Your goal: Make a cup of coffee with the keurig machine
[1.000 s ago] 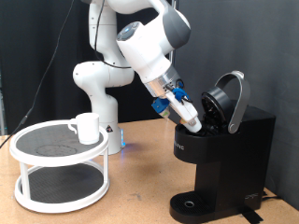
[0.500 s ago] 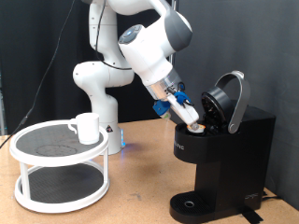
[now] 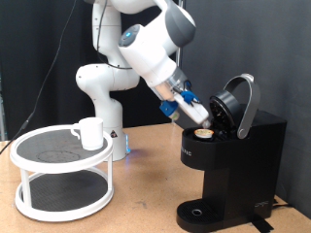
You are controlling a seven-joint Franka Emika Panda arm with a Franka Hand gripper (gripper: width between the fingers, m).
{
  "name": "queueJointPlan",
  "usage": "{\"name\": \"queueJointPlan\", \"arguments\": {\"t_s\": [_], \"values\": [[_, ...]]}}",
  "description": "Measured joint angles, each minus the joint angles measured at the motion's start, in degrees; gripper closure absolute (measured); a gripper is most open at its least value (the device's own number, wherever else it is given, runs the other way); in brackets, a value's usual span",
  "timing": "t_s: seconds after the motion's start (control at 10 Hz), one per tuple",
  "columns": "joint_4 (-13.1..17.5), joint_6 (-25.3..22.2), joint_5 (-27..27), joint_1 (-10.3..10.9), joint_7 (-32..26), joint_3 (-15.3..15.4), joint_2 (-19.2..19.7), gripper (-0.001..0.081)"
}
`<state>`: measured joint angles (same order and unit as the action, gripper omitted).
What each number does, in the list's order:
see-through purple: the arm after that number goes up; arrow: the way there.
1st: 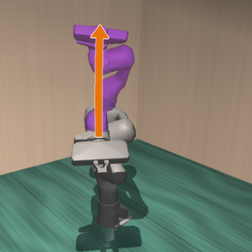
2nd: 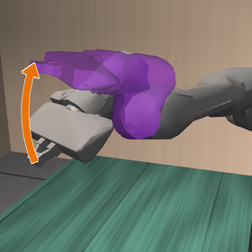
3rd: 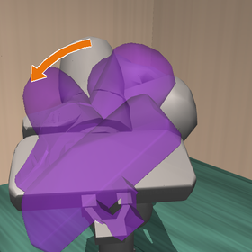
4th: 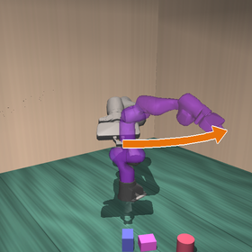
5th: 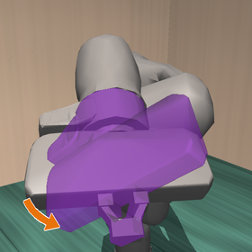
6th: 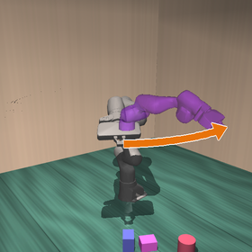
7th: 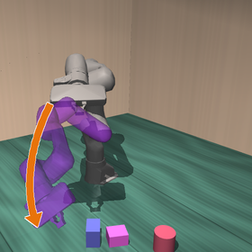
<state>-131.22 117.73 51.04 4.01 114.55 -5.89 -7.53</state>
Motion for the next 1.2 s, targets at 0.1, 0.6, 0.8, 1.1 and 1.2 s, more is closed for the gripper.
{"name": "queueJointPlan", "arguments": {"t_s": [0.1, 0.6, 0.8, 1.1, 1.2], "values": [[0.0, -2.5, 0.1, -0.5, -0.1, -0.9, -1.6, 0.0072], [-1.0, -4.8, 1.6, -0.8, -2.1, -1.7, -3.7, 0.0072], [-1.4, -4.9, 5.2, -0.8, -4.0, -1.8, -6.9, 0.0072], [-0.4, -4.9, 8.6, -0.8, -2.7, -1.8, -11.5, 0.0072], [0.4, -5.1, 8.6, -0.8, -1.5, -1.8, -12.6, 0.0072]]}}
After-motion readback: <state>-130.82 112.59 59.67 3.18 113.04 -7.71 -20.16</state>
